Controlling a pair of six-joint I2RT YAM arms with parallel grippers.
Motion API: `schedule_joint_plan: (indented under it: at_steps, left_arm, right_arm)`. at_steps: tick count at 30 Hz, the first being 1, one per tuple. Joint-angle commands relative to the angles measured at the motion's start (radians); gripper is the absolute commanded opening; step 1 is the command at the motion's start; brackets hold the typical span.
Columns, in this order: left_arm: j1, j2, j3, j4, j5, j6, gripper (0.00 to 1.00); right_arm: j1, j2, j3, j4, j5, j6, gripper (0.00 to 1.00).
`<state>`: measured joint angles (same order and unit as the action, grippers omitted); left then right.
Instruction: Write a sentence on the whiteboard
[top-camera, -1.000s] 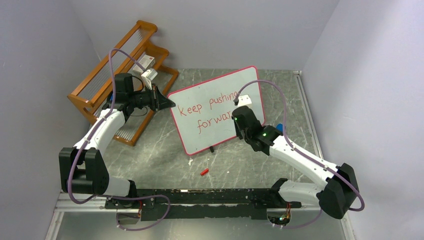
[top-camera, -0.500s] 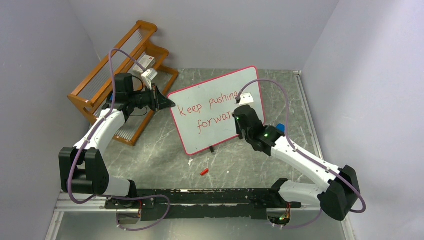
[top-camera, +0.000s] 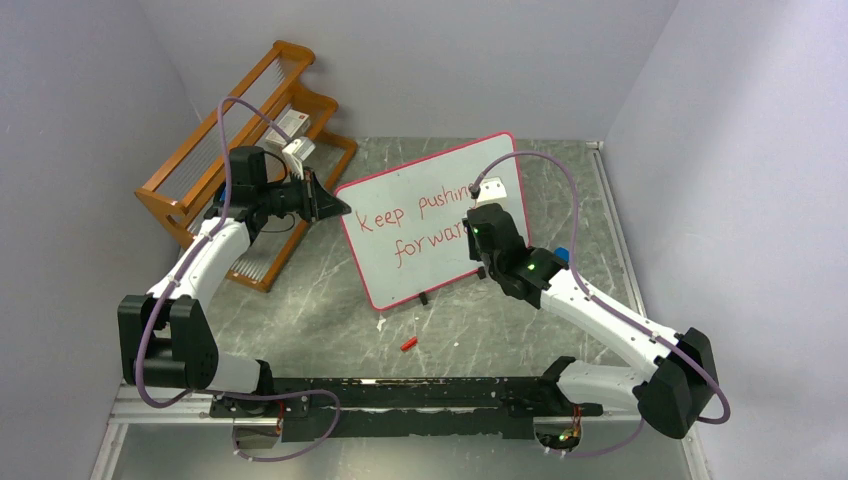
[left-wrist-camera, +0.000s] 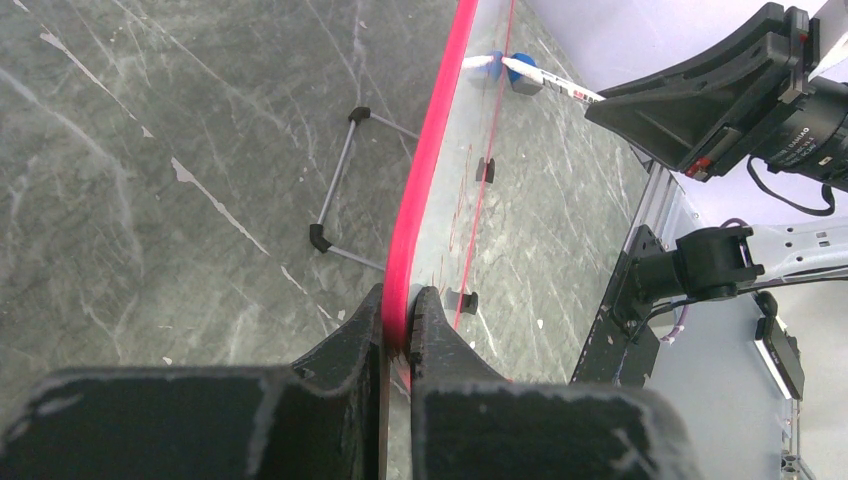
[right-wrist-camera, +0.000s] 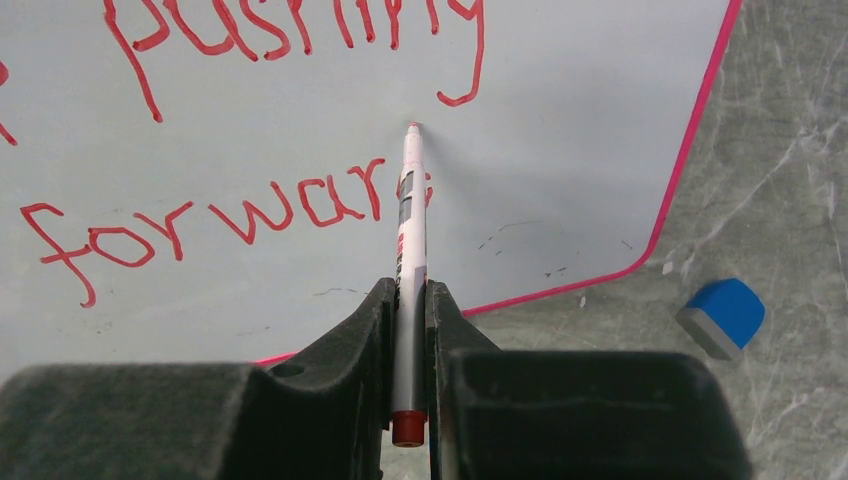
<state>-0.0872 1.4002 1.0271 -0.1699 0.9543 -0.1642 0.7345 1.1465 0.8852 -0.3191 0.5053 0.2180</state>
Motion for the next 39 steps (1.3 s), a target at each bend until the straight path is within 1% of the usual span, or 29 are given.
schedule_joint_plan:
  at_steps: [1, 15, 39]
  left_arm:
    - [-0.02, 0.046, -0.021, -0.062, -0.161, 0.129, 0.05]
    - [-0.02, 0.047, -0.019, -0.063, -0.162, 0.13, 0.05]
    - [-0.02, 0.046, -0.021, -0.063, -0.164, 0.13, 0.05]
  right_arm:
    - [-0.012, 0.017, 0.034, 0.031, 0.007, -0.016, 0.0]
    - [-0.013, 0.014, -0.014, -0.049, -0.031, 0.02, 0.0]
    - [-0.015, -0.004, -0.073, -0.075, -0.015, 0.057, 0.0]
